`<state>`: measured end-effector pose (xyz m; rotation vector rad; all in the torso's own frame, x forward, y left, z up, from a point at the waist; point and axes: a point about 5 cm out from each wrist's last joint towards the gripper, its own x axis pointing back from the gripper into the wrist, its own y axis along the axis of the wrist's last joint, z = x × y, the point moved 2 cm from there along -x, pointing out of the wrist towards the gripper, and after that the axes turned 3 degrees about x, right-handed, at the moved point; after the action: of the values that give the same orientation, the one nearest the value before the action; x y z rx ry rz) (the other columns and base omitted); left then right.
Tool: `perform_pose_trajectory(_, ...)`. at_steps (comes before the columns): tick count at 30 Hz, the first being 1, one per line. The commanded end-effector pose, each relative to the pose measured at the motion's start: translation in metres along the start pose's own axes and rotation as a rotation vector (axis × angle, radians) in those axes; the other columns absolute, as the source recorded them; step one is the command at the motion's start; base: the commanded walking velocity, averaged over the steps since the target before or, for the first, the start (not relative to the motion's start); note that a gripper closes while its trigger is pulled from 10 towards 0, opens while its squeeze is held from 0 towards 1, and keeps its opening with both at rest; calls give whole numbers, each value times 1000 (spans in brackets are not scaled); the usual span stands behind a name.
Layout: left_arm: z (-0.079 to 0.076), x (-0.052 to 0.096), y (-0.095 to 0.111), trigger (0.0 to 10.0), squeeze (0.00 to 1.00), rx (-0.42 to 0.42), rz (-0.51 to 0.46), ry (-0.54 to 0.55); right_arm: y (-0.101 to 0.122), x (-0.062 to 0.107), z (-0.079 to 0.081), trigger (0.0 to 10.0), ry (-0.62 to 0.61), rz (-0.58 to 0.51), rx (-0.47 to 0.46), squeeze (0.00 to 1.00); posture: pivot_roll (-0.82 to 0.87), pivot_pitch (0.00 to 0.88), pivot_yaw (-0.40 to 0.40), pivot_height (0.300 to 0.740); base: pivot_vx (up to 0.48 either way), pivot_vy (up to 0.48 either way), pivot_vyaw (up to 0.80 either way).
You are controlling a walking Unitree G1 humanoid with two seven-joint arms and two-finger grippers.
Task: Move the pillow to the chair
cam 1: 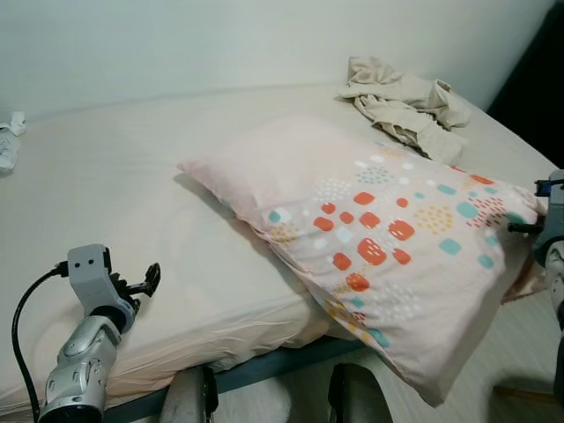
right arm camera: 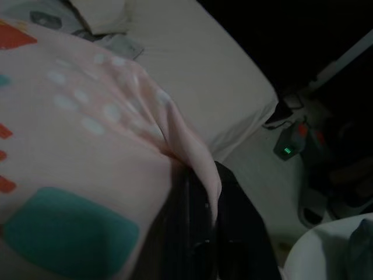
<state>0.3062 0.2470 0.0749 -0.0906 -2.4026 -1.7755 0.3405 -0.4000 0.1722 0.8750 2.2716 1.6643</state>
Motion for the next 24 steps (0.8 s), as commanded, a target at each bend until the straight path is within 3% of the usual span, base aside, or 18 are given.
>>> perform_pose_trajectory(1,1,3,-6,10000,0,-1,26,1,-8,1,-10,10000,-32,22,-19,945,-19,152,-60,590,0,0,0)
perform_pose_trajectory(2,0,3,-7,10000,0,-1,26,1,-10,1,-7,10000,-24,25,-34,1000,-16,153,-57,590,0,0,0)
perform_pose_trajectory(7,-3,2,-9,10000,0,4,31,-6,-10,1,-6,10000,-48,18,-60,1000,-14,153,-53,590,0,0,0)
perform_pose_trajectory(11,-6,0,-8,10000,0,25,38,-35,1,1,-17,10000,-139,-26,-53,957,-17,154,-52,590,0,0,0)
perform_pose_trajectory(12,-8,-1,-8,10000,0,33,40,-47,6,1,-19,10000,-155,-49,-86,71,-17,154,-53,590,0,0,0)
perform_pose_trajectory(13,-9,-1,-7,10000,0,42,42,-58,12,1,-18,10000,-153,-71,-145,0,-23,153,-52,590,0,0,0)
perform_pose_trajectory(14,-12,-3,-7,10000,0,82,41,-65,20,-1,4,10000,-31,-107,-290,0,-30,152,-52,590,0,0,0)
perform_pose_trajectory(16,-13,-4,-7,10000,0,101,41,-67,21,-1,13,10000,18,-114,-330,0,-31,151,-51,590,0,0,0)
perform_pose_trajectory(17,-17,-5,-7,10000,0,150,43,-84,20,0,33,10000,114,-116,-352,0,-32,150,-50,590,0,0,0)
perform_pose_trajectory(20,-36,-12,-12,10000,0,293,80,-149,12,10,89,10000,372,-113,-345,0,-31,150,-53,590,0,0,0)
perform_pose_trajectory(23,-62,-24,-22,10000,0,356,146,-194,-4,29,141,10000,568,-103,-321,0,-35,152,-47,590,0,0,0)
perform_pose_trajectory(24,-62,-24,-22,10000,0,356,146,-194,-4,29,141,10000,568,-103,-321,0,-35,152,-47,590,0,0,0)
